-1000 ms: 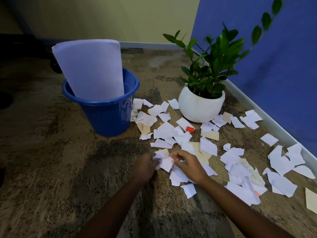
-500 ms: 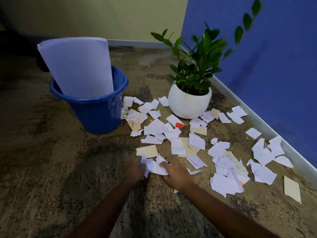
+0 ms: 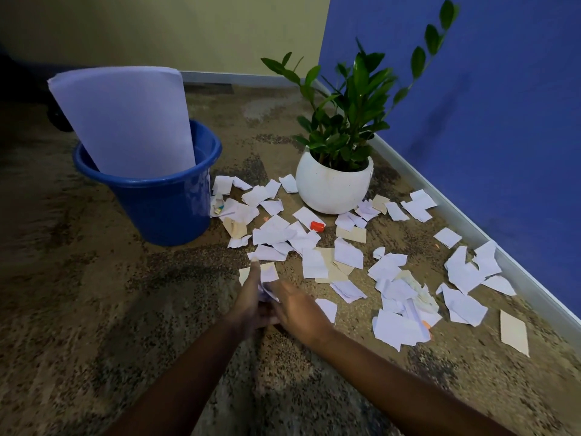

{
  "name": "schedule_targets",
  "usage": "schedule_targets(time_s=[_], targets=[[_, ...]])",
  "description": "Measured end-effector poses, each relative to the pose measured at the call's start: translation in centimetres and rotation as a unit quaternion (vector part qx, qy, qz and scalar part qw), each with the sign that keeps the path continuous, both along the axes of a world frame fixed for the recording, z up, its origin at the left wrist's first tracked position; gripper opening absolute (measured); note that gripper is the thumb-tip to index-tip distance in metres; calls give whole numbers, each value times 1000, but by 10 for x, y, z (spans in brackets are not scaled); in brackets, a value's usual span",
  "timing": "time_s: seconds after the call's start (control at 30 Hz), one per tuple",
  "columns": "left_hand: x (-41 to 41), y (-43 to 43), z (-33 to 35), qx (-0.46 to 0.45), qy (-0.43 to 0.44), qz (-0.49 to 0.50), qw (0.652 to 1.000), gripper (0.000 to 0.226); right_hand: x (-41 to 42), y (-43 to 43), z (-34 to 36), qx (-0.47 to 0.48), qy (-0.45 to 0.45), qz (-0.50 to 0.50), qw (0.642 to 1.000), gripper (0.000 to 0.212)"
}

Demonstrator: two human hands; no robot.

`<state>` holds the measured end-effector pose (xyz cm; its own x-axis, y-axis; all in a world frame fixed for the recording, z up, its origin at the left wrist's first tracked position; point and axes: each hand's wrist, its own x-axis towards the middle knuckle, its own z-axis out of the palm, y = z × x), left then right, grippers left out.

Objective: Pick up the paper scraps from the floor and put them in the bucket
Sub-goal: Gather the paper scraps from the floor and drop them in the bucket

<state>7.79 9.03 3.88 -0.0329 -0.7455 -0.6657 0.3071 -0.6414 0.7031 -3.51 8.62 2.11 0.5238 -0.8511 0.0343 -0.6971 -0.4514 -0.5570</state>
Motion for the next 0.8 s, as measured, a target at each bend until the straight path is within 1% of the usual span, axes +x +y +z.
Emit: schedule_targets(time_s=[0.03,0.1,0.13,0.17,0.2,0.27,0.3,0.33,0.4,0.43,0.47,0.53,0.6,0.67,0.8], targets=[[1,0,0,4,12,-13,1000,55,-2,0,0,23,-7,12,1000,36],[3,2,-2,1,27,-35,999,31,-9,-2,0,82,-22,21,996,42],[3,2,-4,-3,35,-31,999,21,-13,-2,0,115,-42,18,992,46],[1,2,-4,-6,38,-15,999,16,-18,-3,-1,142,-63,9,988,49],[0,1,-4,-11,38,7,999,16,-23,-3,-1,160,-83,-4,984,50],[-3,0,-1,-16,23,41,999,30,-34,-4,-3,170,-108,-33,979,48],[-4,0,1,-17,15,45,999,37,-41,-6,-4,159,-100,-48,981,48],[-5,0,1,-18,7,47,999,41,-49,-9,-7,140,-68,-66,986,50],[-8,-1,-1,-19,-9,45,999,43,-68,-18,-12,102,61,-118,986,62],[-9,0,-1,-21,-20,40,999,43,-77,-22,-14,98,125,-147,976,71],[-10,0,-2,-24,-29,34,999,42,-85,-25,-16,112,165,-171,965,79],[-12,1,-2,-30,-40,26,998,42,-96,-29,-20,178,187,-200,945,94],[-14,2,-2,-28,-47,24,998,42,-99,-30,-24,228,208,-205,929,103],[-14,2,-4,-21,-48,25,998,43,-96,-28,-28,229,227,-195,926,105],[-16,4,-3,-20,-45,21,999,43,-84,-22,-29,206,239,-163,935,105]])
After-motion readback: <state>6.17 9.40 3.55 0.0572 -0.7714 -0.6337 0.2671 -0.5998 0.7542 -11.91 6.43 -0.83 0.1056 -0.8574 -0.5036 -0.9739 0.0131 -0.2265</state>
